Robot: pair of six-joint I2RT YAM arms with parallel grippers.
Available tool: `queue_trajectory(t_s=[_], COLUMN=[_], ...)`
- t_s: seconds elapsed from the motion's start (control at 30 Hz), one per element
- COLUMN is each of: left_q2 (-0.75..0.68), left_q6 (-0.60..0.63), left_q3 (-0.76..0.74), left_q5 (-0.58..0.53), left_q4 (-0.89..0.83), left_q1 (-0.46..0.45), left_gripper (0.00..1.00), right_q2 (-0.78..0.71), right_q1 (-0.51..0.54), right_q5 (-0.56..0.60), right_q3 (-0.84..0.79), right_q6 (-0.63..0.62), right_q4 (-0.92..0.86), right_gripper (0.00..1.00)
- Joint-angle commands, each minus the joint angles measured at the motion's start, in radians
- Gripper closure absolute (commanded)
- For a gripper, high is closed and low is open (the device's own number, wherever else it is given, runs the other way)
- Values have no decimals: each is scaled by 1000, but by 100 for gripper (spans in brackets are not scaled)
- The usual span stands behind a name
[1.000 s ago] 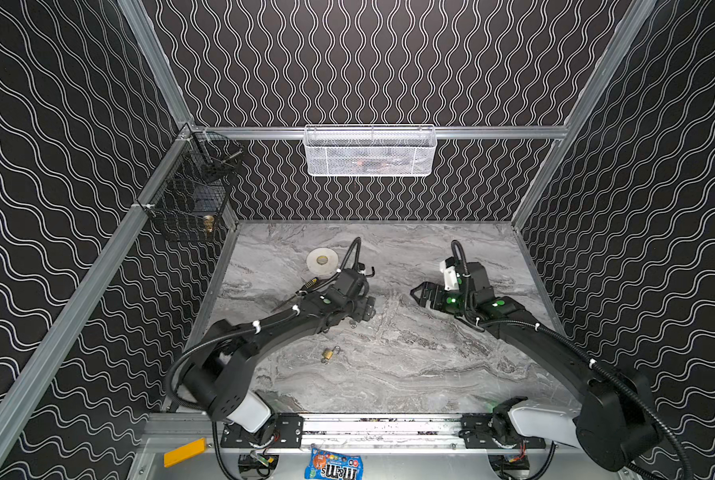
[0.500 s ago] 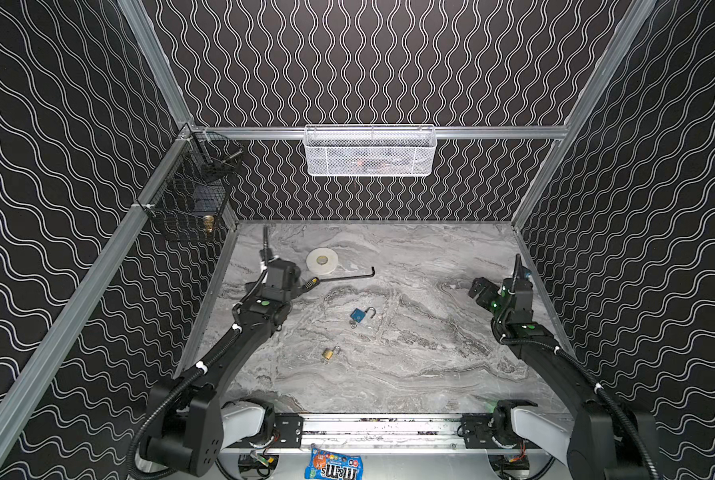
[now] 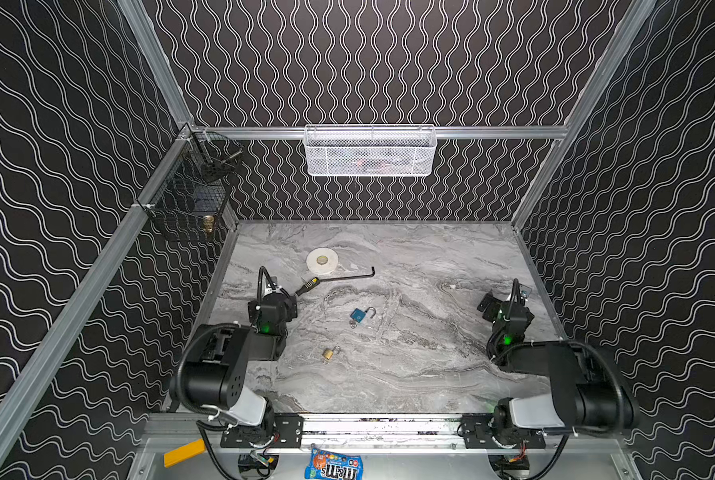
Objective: Unlock with the key
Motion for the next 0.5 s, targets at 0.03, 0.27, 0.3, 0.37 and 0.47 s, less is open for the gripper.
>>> queue_trajectory(t_s=[0.03,0.27,0.3,0.37,0.47], left_q2=[87,83,74,82,82], left_q6=[104,78,71,79,80], left_q3=[-3,14,11,9,8], left_q5=[145,163,164,159,159], left_q4=[265,223,209,234,235], left_q1=[-6,15,15,15,15], left_gripper=[1,1,1,1,1], right_q2=[83,62,45,83,64], right_q1=[-1,-4,-1,-2,-1], right_q5=[-245,-211,-206,-213,-223], right_q3=[-5,50,54,32,43], right_q6=[-126,-102,-102,-114,-115], right_q4=[317,169,132,238,183], right_gripper=[1,1,1,1,1])
